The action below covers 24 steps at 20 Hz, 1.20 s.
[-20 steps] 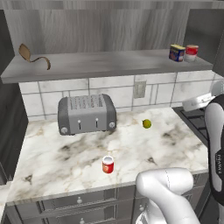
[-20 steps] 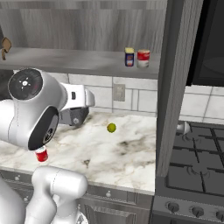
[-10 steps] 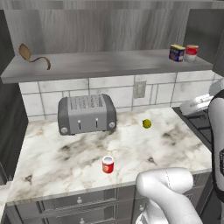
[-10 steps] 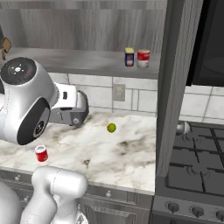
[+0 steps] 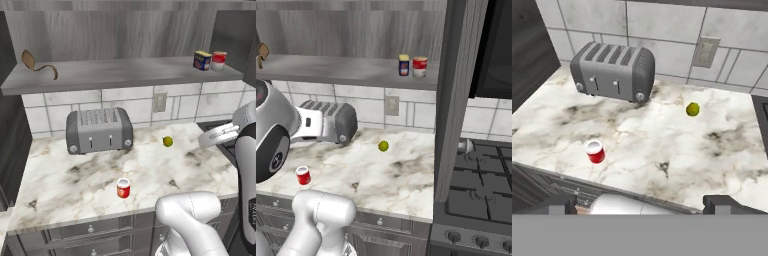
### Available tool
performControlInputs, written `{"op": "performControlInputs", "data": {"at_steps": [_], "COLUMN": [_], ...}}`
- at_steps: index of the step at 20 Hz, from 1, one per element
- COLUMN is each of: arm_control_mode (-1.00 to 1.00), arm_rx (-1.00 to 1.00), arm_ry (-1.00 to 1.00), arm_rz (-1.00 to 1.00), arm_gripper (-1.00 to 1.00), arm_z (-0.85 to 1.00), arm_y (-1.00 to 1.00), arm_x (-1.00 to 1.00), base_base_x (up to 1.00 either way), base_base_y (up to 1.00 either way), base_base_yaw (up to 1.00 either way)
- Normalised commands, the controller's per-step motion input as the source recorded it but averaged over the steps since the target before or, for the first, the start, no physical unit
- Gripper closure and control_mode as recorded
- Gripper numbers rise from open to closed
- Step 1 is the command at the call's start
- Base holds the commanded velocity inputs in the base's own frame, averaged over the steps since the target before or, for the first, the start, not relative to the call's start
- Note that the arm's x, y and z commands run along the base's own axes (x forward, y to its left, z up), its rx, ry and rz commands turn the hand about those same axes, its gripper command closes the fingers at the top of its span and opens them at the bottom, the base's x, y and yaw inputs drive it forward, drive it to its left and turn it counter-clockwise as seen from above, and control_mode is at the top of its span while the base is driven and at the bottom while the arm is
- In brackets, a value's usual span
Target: Pick the cans from the counter and place them in their designated side in the cabinet.
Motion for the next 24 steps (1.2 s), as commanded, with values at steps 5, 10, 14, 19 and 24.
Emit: {"op": "performControlInputs", "data": {"at_steps": [5,10,14,19,24], "arm_control_mode": [-1.00,-1.00,-1.00,-1.00,-1.00], "arm_rx": [0.02,0.01,0.00,0.00,0.00], "arm_ry": [0.01,0.02,0.00,0.01,0.04], "arm_rz": [0.00,0.00,0.00,0.00,0.00], "arm_gripper": [-1.00,-1.00,-1.00,-1.00,-1.00], "arm_z": [-0.07,-0.02,-0.02,-0.04,-0.07], "arm_y": [0.28,0.25,0.25,0.28,0.23], "arm_x": [-0.03,-0.06,-0.08,-0.06,-0.01], "base_base_x": [0.00,0.00,0.00,0.00,0.00], "base_base_y": [0.00,0.00,0.00,0.00,0.00], "base_base_yaw": [0.00,0.00,0.00,0.00,0.00]}}
